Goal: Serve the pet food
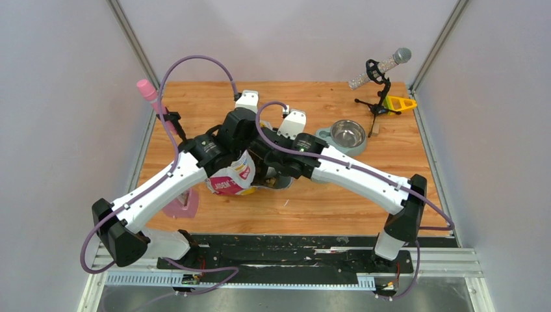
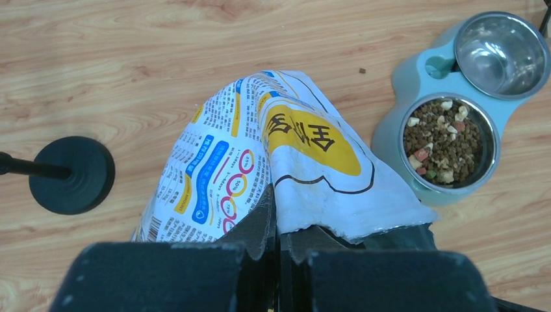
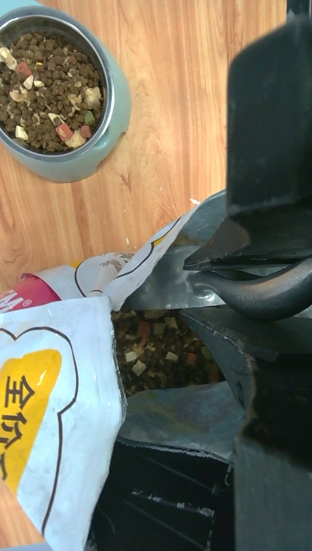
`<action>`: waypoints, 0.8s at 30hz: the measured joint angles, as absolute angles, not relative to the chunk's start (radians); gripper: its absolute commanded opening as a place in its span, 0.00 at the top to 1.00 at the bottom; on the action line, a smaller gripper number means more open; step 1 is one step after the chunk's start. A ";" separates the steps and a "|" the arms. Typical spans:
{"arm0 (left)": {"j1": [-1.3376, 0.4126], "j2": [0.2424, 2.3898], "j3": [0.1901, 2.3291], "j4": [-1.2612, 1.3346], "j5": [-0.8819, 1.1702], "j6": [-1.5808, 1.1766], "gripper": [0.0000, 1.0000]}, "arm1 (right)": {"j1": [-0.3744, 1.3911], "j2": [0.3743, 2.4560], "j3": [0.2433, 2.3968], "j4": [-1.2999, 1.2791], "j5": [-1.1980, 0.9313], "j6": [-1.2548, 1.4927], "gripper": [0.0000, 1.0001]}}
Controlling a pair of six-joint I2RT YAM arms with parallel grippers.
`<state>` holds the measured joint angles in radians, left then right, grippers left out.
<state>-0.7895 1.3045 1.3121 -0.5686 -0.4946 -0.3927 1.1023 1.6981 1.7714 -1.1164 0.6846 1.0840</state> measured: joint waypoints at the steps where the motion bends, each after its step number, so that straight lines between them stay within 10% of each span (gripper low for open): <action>1: -0.787 1.304 1.312 -0.569 -0.493 -0.395 1.00 | 1.105 1.716 1.794 -1.142 0.704 1.119 1.00; 10: -0.778 1.304 1.312 -0.574 -0.472 -0.405 1.00 | 1.101 1.757 1.772 -1.128 0.776 1.257 1.00; 24: -0.789 1.305 1.304 -0.583 -0.424 -0.423 1.00 | 0.993 1.559 1.203 -0.402 0.673 1.208 1.00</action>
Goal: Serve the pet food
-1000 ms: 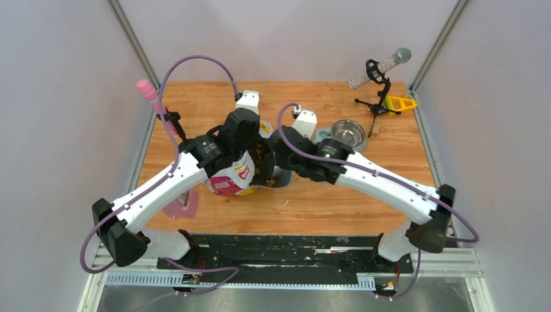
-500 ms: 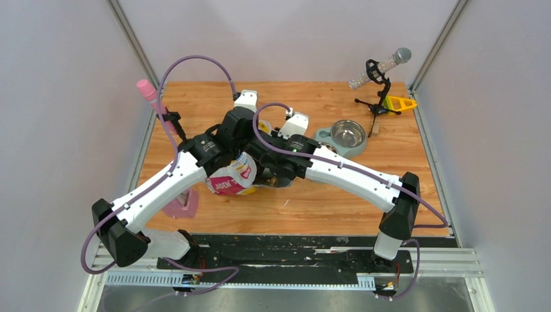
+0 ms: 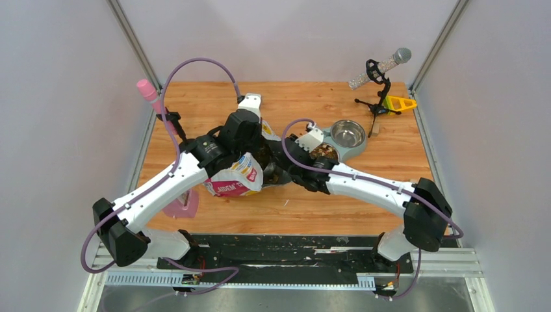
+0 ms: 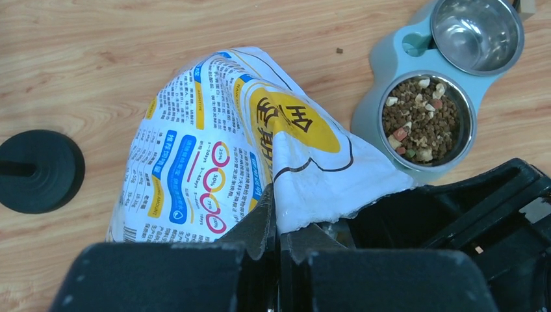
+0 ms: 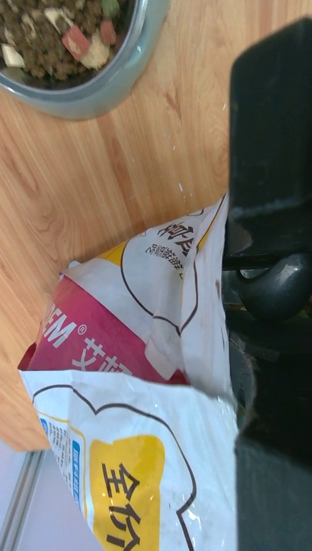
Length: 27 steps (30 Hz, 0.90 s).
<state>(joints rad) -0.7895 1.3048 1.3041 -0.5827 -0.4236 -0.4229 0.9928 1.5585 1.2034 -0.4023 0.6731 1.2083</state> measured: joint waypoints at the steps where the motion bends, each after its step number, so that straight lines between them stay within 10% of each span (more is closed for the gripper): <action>1: -0.789 1.305 1.304 -0.583 -0.421 -0.425 1.00 | 0.987 1.545 1.169 -0.363 0.661 1.217 1.00; 13: -0.798 1.306 1.283 -0.583 -0.379 -0.443 1.00 | 0.865 1.398 0.733 0.171 0.356 1.316 1.00; 27: -0.785 1.302 1.283 -0.576 -0.421 -0.445 1.00 | 0.852 1.106 0.567 0.222 0.358 1.355 1.00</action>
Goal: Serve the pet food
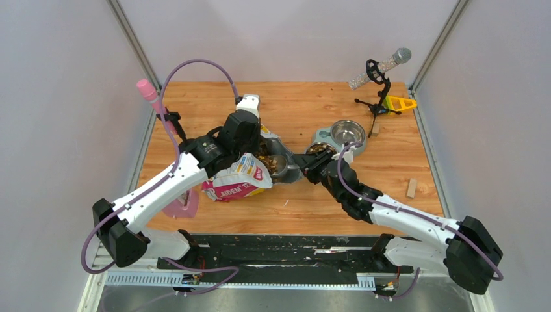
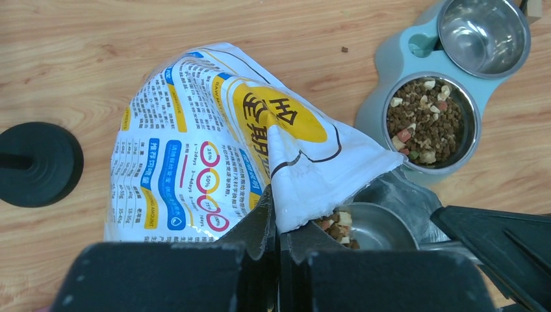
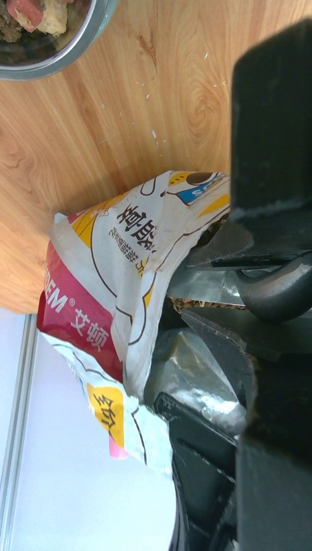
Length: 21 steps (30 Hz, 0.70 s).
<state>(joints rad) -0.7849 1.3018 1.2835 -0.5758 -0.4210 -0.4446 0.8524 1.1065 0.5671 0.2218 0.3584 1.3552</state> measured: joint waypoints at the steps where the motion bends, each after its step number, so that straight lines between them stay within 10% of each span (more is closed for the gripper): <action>1: -0.785 1.301 1.283 -0.576 -0.421 -0.445 1.00 | 0.851 1.091 0.559 0.222 0.360 1.357 1.00; 21: -0.785 1.288 1.283 -0.583 -0.434 -0.444 1.00 | 0.849 0.845 0.360 0.253 0.431 1.375 1.00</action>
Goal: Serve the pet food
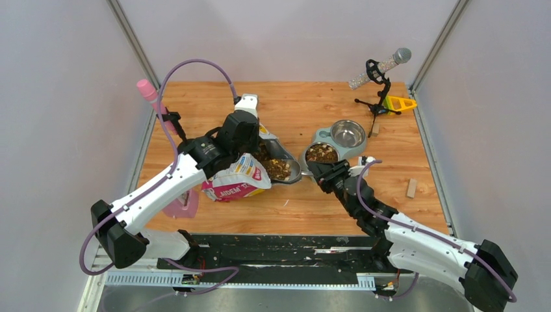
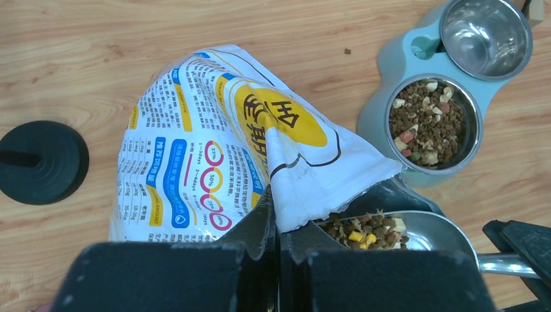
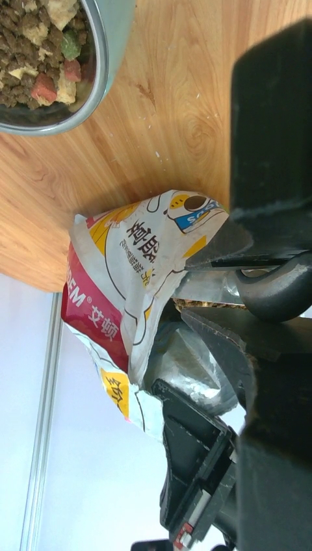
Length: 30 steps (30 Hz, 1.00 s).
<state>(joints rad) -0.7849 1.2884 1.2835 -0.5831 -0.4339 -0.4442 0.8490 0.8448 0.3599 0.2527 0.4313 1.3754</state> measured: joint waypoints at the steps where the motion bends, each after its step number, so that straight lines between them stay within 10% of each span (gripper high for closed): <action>1: -0.785 1.288 1.283 -0.583 -0.434 -0.444 1.00 | 0.849 0.837 0.349 0.266 0.433 1.374 1.00; 30: -0.784 1.231 1.253 -0.588 -0.401 -0.443 1.00 | 0.849 0.721 0.282 0.461 0.453 1.287 1.00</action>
